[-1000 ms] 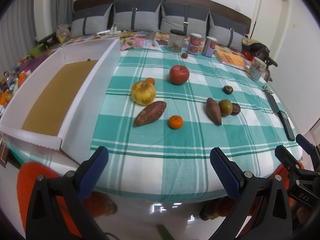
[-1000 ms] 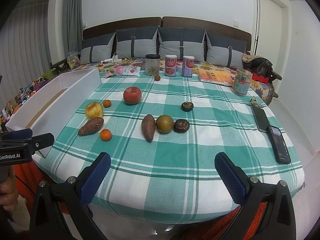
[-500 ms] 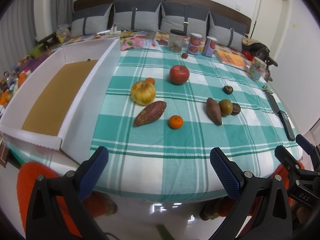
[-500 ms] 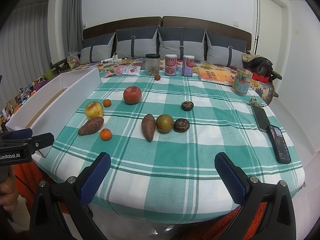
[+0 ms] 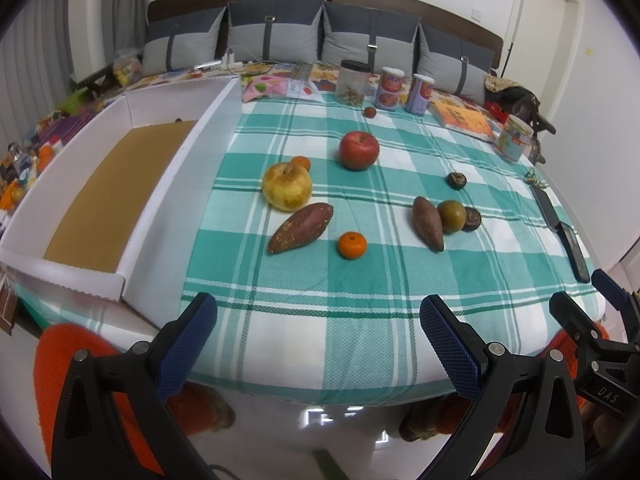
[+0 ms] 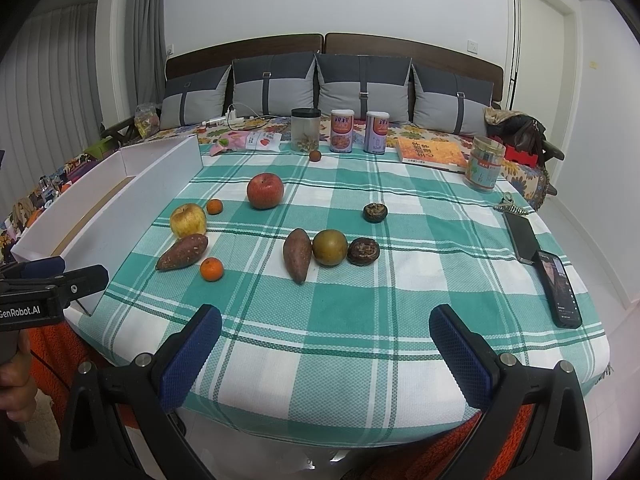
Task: Organize fruits
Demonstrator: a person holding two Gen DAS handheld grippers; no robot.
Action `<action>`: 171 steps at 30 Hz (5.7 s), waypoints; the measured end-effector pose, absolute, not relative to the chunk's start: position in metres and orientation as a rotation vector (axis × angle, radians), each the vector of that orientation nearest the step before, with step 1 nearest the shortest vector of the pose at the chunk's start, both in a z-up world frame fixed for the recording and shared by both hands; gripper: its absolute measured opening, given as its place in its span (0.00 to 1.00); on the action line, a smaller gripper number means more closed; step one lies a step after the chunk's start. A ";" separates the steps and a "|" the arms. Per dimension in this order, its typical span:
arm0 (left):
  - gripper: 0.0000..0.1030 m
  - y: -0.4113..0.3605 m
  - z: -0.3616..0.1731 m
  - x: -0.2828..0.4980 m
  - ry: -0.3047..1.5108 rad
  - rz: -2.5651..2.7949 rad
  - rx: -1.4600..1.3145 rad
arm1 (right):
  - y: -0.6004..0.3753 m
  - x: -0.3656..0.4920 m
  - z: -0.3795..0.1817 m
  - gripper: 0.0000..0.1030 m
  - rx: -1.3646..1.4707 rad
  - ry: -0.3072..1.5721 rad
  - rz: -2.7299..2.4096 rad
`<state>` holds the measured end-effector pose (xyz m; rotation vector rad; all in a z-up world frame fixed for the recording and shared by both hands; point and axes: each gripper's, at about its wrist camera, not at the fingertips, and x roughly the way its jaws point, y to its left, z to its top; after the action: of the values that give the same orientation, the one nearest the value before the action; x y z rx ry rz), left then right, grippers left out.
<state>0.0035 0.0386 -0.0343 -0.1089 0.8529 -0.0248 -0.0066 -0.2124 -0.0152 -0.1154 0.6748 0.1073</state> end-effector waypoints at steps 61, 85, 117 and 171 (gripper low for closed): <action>1.00 0.052 -0.158 0.105 1.058 0.074 -0.034 | -0.235 0.122 -0.111 1.00 -0.157 0.906 0.030; 0.49 0.040 -0.143 0.172 1.099 -0.299 0.181 | -0.253 0.124 -0.143 1.00 -0.072 1.003 0.059; 0.40 0.053 -0.142 0.132 1.199 -0.253 0.053 | -0.254 0.241 -0.131 0.41 -0.288 1.151 0.437; 0.77 0.296 -0.003 0.085 0.911 0.260 -0.213 | 0.148 0.151 0.000 0.82 -0.392 0.995 0.832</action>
<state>0.0846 0.2960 -0.0029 -0.2131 0.9107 0.2597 0.1508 0.1480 0.0002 -0.3920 0.9951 0.8323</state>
